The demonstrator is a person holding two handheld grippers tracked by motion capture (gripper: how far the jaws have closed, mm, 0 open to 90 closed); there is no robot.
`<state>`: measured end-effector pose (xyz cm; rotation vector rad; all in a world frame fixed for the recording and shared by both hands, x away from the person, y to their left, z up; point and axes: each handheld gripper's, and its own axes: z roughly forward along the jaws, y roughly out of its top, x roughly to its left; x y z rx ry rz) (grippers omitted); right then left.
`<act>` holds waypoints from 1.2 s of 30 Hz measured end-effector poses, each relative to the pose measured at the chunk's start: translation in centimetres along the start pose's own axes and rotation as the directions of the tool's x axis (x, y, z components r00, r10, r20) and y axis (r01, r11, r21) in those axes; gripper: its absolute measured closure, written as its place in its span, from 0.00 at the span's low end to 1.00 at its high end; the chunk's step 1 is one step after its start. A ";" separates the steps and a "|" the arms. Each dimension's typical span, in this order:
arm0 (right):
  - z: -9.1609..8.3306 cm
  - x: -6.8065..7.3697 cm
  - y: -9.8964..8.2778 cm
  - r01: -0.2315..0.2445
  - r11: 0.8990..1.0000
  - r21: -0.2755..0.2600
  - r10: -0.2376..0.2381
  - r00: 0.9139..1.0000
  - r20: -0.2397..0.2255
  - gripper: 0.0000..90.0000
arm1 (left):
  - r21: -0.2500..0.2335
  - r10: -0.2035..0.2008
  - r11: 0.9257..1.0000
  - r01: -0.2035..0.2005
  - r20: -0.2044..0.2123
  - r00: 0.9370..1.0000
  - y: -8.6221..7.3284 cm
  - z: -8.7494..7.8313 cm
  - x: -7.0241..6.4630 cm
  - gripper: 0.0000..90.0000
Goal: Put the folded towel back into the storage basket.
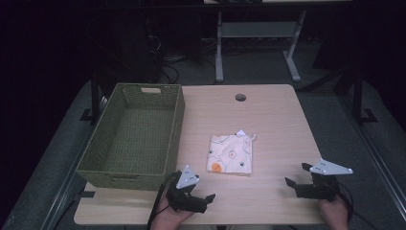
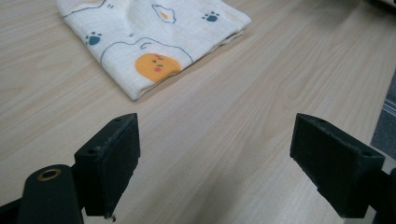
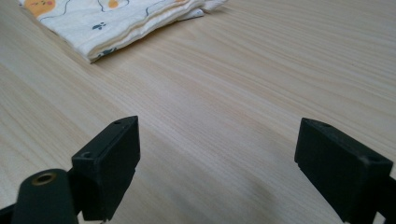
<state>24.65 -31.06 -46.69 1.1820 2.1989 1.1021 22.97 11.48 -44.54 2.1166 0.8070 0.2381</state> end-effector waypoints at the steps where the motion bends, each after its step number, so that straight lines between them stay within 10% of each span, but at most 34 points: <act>1: 0.0 0.0 0.0 0.000 1.000 0.000 0.000 1.000 0.000 0.15 | 0.000 0.000 1.000 0.000 0.000 1.000 0.0 0.0 0.0 0.18; 17: -0.5 -0.3 -0.4 -0.029 0.999 -0.021 0.029 1.000 -0.003 0.15 | 0.006 0.004 1.000 -0.004 0.029 1.000 0.7 0.4 -0.1 0.18; 36: -0.7 -0.7 -0.5 -0.066 0.997 -0.036 0.067 0.997 0.047 0.15 | 0.022 0.078 0.997 -0.079 0.036 0.996 5.9 3.8 0.1 0.18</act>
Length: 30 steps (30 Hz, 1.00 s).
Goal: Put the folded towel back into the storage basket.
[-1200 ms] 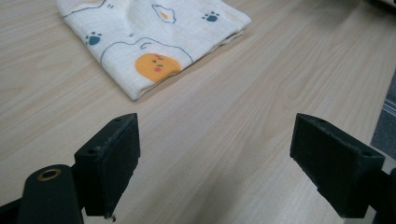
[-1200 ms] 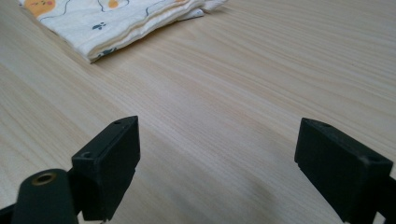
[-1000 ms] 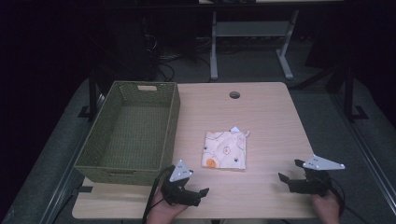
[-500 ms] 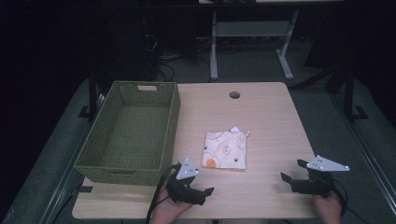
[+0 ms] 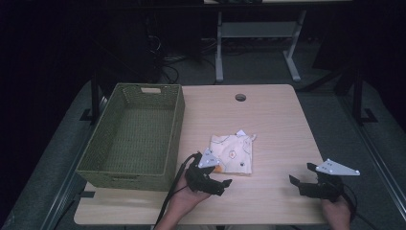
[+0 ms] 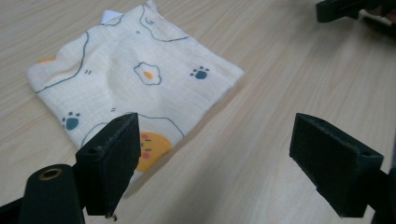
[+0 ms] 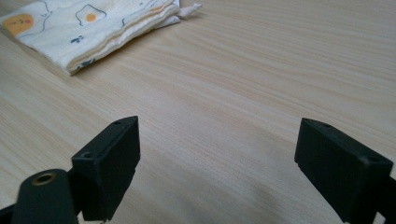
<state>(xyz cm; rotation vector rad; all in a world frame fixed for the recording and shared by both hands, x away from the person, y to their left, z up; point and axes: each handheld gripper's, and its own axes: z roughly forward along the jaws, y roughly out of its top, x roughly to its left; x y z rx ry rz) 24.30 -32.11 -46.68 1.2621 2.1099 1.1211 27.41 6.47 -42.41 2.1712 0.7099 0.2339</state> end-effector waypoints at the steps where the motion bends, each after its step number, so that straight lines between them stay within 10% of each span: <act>1: 0.0 0.0 0.0 0.000 1.000 0.000 0.000 1.000 0.000 0.15 | 0.000 0.000 1.000 0.000 0.000 1.000 0.0 0.0 0.0 0.18; 30: -0.2 0.7 0.2 0.046 0.999 -0.010 -0.046 0.999 -0.016 0.15 | 0.097 0.052 0.994 -0.051 -0.009 0.999 4.8 4.5 1.4 0.19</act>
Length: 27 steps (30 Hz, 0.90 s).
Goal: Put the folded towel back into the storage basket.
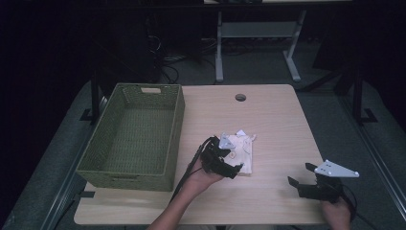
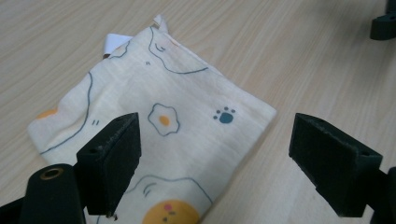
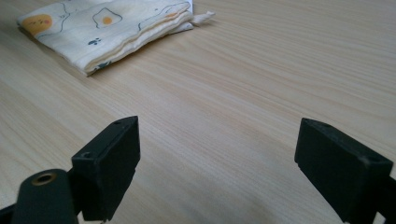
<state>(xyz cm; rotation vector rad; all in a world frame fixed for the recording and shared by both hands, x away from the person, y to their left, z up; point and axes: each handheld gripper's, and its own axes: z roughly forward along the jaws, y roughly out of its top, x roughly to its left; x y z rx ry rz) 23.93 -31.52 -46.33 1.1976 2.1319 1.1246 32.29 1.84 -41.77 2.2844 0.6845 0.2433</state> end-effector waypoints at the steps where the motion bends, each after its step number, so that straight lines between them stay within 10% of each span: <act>1: 0.0 0.0 0.0 0.001 1.000 0.000 -0.001 1.000 0.001 0.15 | 0.002 -0.004 1.000 0.004 -0.001 1.000 0.1 0.3 0.1 0.19; 27: 0.0 0.6 0.1 0.028 1.000 -0.002 -0.028 0.999 -0.019 0.15 | 0.127 -0.132 0.983 0.136 -0.040 0.990 1.0 5.8 3.5 0.37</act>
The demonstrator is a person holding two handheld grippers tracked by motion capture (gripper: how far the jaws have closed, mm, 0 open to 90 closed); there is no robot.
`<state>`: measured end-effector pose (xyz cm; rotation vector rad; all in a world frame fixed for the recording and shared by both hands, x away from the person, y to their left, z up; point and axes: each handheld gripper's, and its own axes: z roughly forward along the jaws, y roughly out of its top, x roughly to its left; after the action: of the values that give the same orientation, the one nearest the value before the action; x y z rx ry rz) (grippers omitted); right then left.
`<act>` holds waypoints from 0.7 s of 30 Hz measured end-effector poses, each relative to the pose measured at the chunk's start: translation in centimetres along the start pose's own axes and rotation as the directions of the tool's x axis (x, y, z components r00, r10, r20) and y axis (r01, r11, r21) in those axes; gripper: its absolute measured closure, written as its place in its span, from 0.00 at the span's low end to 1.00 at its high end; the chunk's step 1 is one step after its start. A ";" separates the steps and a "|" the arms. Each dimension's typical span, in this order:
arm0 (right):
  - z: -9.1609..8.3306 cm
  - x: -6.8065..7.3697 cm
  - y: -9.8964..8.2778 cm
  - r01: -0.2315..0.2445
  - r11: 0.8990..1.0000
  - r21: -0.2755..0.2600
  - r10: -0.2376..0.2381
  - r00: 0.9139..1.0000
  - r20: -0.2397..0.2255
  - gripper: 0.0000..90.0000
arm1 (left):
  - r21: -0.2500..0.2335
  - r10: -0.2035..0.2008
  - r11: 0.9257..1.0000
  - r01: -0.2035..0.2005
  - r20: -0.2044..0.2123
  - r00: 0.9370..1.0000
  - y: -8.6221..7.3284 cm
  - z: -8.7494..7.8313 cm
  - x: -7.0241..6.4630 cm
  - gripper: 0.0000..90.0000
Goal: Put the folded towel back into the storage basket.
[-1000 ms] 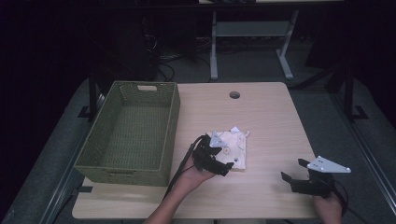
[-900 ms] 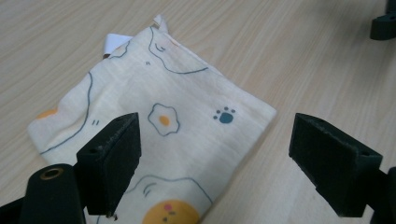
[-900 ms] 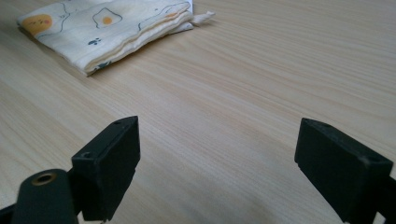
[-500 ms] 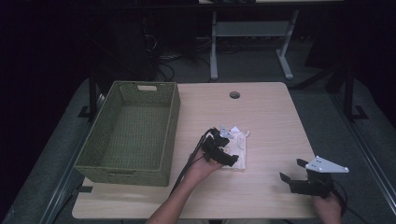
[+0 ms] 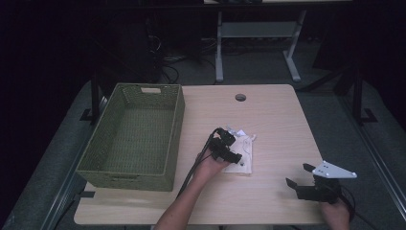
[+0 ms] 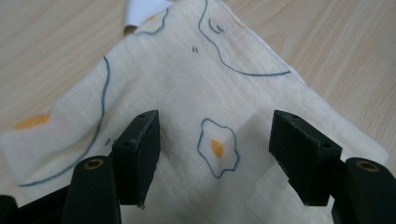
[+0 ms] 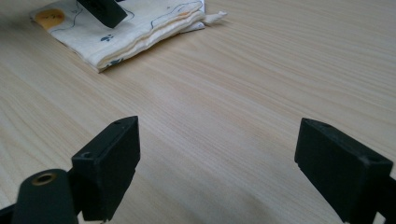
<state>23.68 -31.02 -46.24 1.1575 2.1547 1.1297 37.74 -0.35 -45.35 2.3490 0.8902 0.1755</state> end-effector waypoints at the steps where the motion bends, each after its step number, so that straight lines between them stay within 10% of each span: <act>1: -0.1 0.0 0.0 0.002 1.000 -0.003 -0.002 1.000 -0.001 0.15 | 0.007 0.002 1.000 -0.002 -0.002 1.000 -0.1 0.2 0.0 0.38; 21: -0.3 1.1 0.3 0.050 0.999 0.000 -0.050 0.999 0.017 0.15 | -0.032 -0.002 1.000 -0.001 -0.112 0.994 -0.6 0.5 -0.9 0.43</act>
<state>23.05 -30.14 -45.81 1.1021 2.1583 1.0954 36.88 -0.76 -46.00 2.3284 0.9345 0.3216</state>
